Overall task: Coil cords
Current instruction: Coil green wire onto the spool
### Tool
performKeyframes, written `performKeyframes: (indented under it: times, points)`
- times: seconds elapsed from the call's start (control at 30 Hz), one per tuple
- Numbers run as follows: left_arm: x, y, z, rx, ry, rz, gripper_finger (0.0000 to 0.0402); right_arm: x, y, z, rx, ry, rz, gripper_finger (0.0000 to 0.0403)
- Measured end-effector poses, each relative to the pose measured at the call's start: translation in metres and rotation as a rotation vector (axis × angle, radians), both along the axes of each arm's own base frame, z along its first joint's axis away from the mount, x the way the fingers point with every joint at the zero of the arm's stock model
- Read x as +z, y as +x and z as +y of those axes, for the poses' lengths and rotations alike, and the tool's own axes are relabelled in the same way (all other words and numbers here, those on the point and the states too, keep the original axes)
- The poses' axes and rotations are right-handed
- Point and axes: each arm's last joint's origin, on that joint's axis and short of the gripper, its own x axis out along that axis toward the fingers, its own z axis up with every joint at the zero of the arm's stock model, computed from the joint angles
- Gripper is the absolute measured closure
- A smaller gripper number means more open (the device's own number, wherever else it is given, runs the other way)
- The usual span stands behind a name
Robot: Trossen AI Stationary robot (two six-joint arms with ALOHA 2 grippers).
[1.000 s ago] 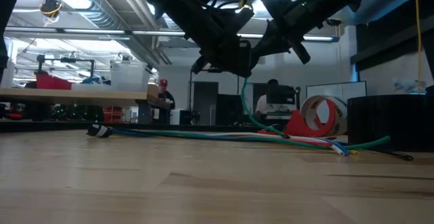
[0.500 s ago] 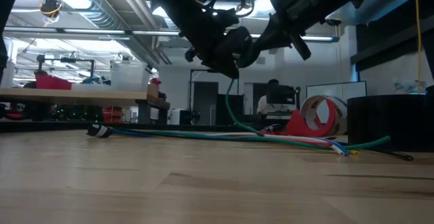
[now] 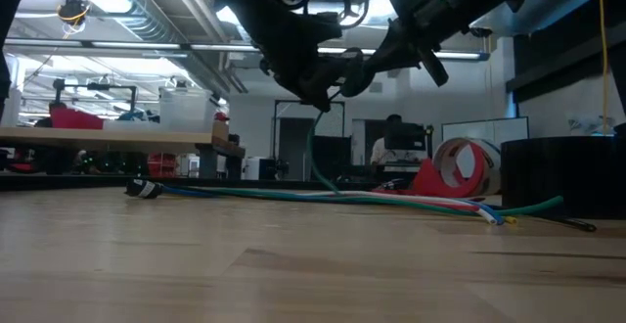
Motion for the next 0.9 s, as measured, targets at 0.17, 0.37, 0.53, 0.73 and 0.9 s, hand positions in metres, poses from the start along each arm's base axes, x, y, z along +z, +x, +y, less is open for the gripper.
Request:
performKeyframes:
  times: [0.17, 0.37, 0.53, 0.73, 0.9]
  points:
    - [-0.0004, 0.0005, -0.0002, -0.039, -0.007, 0.018, 0.0392, 0.0002, 0.0001, 0.0002, 0.005, 0.002, -0.002, 0.0398]
    - [-0.0017, 0.0012, 0.0019, -0.099, -0.068, 0.02, 0.038, 0.0001, 0.0003, 0.0008, 0.023, 0.011, -0.003, 0.0398]
    - [-0.0033, 0.0005, 0.0027, -0.094, -0.08, 0.024, 0.034, 0.0009, 0.0002, 0.001, 0.03, 0.013, -0.009, 0.0398]
    - [-0.0072, -0.0035, 0.0023, -0.044, -0.132, 0.031, 0.0298, 0.0011, 0.0003, 0.001, 0.029, 0.013, -0.01, 0.0398]
    - [-0.0099, -0.0068, 0.0022, 0.012, -0.181, 0.022, 0.0291, 0.0017, 0.0006, 0.0009, 0.028, 0.011, -0.018, 0.0398]
